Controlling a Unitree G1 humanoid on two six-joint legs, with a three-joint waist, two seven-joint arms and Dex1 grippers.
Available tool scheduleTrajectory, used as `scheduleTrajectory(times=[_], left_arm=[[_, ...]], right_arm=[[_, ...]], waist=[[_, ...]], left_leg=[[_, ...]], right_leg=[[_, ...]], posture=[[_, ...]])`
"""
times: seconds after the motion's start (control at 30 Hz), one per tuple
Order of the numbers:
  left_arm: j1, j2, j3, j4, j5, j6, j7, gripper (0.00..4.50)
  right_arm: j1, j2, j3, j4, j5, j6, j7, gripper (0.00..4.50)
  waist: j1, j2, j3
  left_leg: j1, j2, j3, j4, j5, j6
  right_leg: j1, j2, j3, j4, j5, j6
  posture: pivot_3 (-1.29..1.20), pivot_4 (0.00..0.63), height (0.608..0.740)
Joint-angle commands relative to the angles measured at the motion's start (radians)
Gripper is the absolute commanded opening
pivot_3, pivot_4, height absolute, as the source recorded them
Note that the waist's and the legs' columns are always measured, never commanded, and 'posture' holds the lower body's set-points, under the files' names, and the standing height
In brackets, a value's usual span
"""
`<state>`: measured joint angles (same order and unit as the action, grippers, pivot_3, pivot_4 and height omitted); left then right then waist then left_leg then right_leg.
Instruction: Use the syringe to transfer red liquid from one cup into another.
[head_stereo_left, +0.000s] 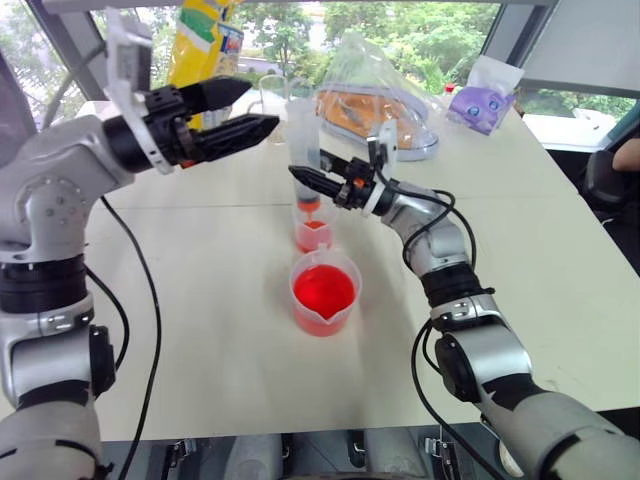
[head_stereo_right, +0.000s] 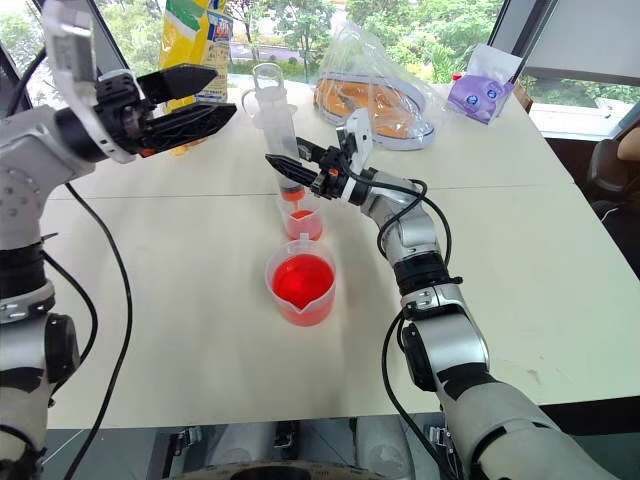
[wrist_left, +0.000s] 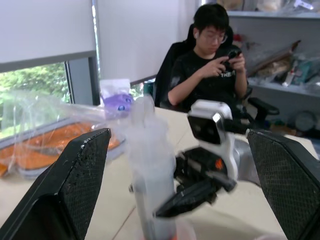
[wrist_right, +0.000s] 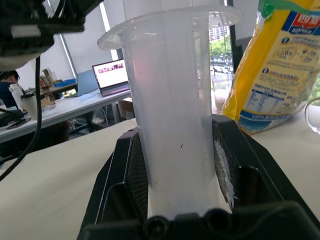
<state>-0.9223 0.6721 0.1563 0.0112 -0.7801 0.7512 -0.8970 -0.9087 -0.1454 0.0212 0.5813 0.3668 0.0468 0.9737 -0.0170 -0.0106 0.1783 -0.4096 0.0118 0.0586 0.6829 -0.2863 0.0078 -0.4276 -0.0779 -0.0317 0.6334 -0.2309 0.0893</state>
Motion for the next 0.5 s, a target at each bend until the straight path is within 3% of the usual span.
scheduleTrajectory(times=[0.03,0.23,0.37,0.5], left_arm=[[-0.073,-0.031,-0.019,0.048,0.048,-0.043,0.017,4.47],[-0.130,-0.078,-0.060,0.127,0.113,-0.046,0.018,4.47],[-0.143,-0.097,-0.076,0.165,0.151,-0.047,0.023,3.21],[-0.140,-0.108,-0.075,0.172,0.159,-0.049,0.013,1.15]], right_arm=[[-0.014,0.007,-0.006,-0.055,0.000,-0.021,0.004,1.45],[-0.007,0.006,0.001,-0.071,-0.006,-0.022,0.003,1.45],[-0.002,0.004,0.000,-0.089,-0.005,-0.014,0.004,1.45],[0.002,0.003,0.001,-0.102,-0.005,-0.008,0.002,1.45]], waist=[[0.000,0.000,0.000],[-0.002,0.000,0.000],[-0.003,0.000,0.000],[-0.002,0.000,0.000]], left_leg=[[0.000,0.000,0.000,0.000,0.000,0.000],[0.000,0.000,0.000,0.000,0.000,0.000],[0.000,0.000,0.000,0.000,0.000,0.000],[0.000,0.000,0.000,0.000,0.000,0.000]], right_leg=[[0.000,0.000,0.000,0.000,0.000,0.000],[0.000,0.000,0.000,0.000,0.000,0.000],[0.000,0.000,0.000,0.000,0.000,0.000],[0.000,0.000,0.000,0.000,0.000,0.000]], posture=[[0.00,0.150,0.740],[0.00,0.150,0.740],[0.00,0.150,0.740],[0.00,0.150,0.740]])
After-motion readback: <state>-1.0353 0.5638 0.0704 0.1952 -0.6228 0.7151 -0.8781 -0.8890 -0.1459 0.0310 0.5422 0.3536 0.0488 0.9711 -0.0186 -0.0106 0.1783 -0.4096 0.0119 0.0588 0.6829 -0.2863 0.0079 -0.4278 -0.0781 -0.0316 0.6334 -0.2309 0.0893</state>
